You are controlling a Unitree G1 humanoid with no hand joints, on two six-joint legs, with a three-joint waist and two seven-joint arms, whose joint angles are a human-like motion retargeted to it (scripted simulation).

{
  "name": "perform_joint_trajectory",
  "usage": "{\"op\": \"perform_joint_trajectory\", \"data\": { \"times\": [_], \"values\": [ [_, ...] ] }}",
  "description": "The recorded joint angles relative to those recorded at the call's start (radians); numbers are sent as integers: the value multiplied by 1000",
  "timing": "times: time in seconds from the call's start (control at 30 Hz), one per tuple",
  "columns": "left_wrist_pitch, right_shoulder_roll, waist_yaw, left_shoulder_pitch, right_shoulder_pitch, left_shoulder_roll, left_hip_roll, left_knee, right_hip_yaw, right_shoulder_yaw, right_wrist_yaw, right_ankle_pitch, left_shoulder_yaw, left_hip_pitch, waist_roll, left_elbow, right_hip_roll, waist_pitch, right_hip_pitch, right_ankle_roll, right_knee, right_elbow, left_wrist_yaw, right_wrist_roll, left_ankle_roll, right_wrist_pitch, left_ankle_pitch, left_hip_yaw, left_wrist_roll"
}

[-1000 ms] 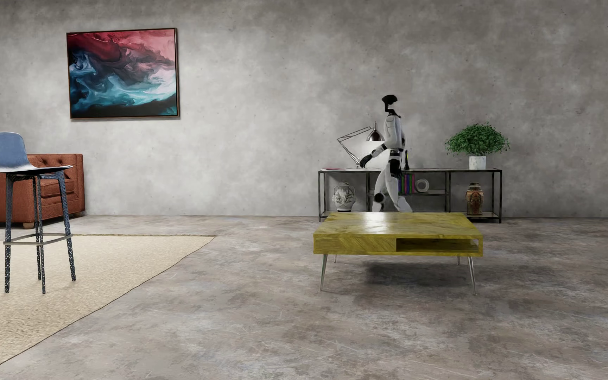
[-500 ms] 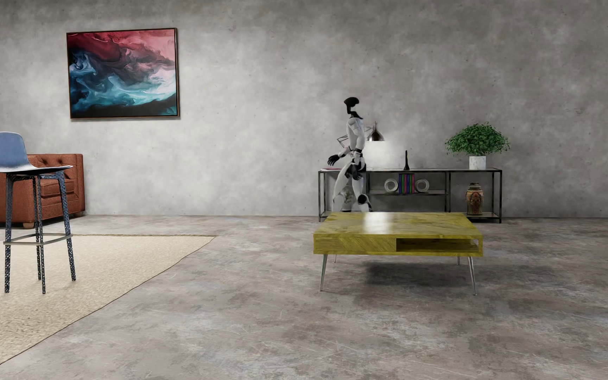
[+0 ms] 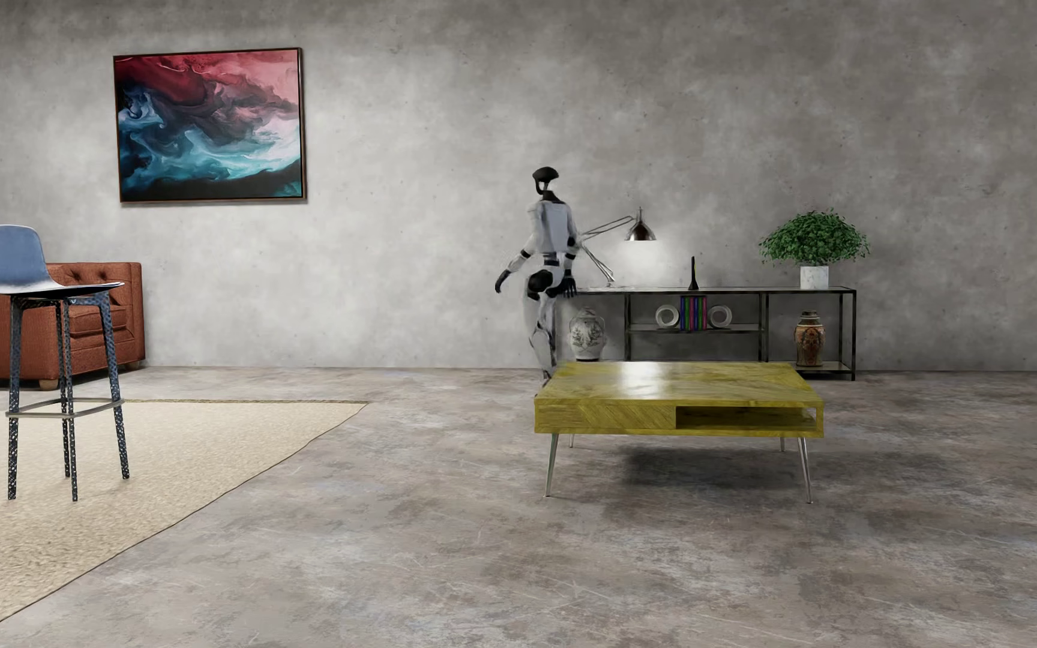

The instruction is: Walk towards the armchair

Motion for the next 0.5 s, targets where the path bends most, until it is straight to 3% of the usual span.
{"op": "perform_joint_trajectory", "data": {
  "times": [0.03,0.1,0.13,0.17,0.2,0.23,0.27,0.3,0.33,0.37,0.4,0.43,0.5],
  "values": [
    [-12,10,-13,-16,21,22,1,6,-9,-19,-17,24,-12,30,2,-31,2,-5,-13,0,-186,2,2,-9,-22,3,-26,-10,-7],
    [-12,30,-30,-47,52,54,5,-16,-16,-7,67,116,-31,106,9,-81,31,-18,42,26,-672,30,6,-33,-72,6,-55,-36,-29],
    [-8,41,-33,-61,66,62,13,-23,-28,6,140,99,-42,147,14,-96,45,-22,83,106,-857,40,6,-49,-95,8,-55,-54,-39],
    [1,57,-34,-78,69,73,34,-14,-61,18,212,118,-54,176,20,-100,51,-23,100,161,-867,48,8,-67,-120,16,-53,-72,-49],
    [10,74,-38,-78,58,77,70,13,-72,27,260,211,-49,199,27,-107,82,-24,115,24,-841,61,15,-85,-143,24,-38,-89,-65],
    [20,96,-42,-53,43,74,124,63,-91,32,271,206,-37,213,40,-116,122,-23,145,-64,-805,80,29,-112,-154,36,11,-110,-67],
    [39,118,-47,-22,25,58,191,164,-119,24,264,145,-24,201,57,-111,156,-22,180,-81,-772,96,44,-135,-147,49,84,-131,-74],
    [62,138,-51,4,11,48,267,313,-155,13,240,89,-41,151,76,-87,187,-19,227,-87,-757,102,46,-161,-108,58,211,-171,-63],
    [80,157,-51,0,-8,49,345,482,-193,-13,212,48,-97,70,96,-36,211,-18,283,-96,-770,91,9,-168,-73,63,345,-213,-49],
    [76,167,-43,-6,-23,61,421,645,-226,-28,187,22,-173,-28,117,12,239,-15,351,-104,-809,69,-66,-170,-1,50,447,-261,-23],
    [57,164,-29,-4,-47,77,458,765,-250,-18,173,-15,-233,-121,136,42,268,-8,389,-109,-805,52,-145,-177,36,23,366,-310,4],
    [49,148,-11,18,-84,71,441,845,-256,4,175,-54,-242,-212,151,50,291,-3,419,-111,-789,43,-174,-187,51,6,285,-365,9],
    [58,103,21,109,-170,18,354,850,-243,21,184,-128,-204,-357,162,37,316,2,470,-104,-751,19,-111,-200,29,-19,200,-420,-16]
  ]
}}
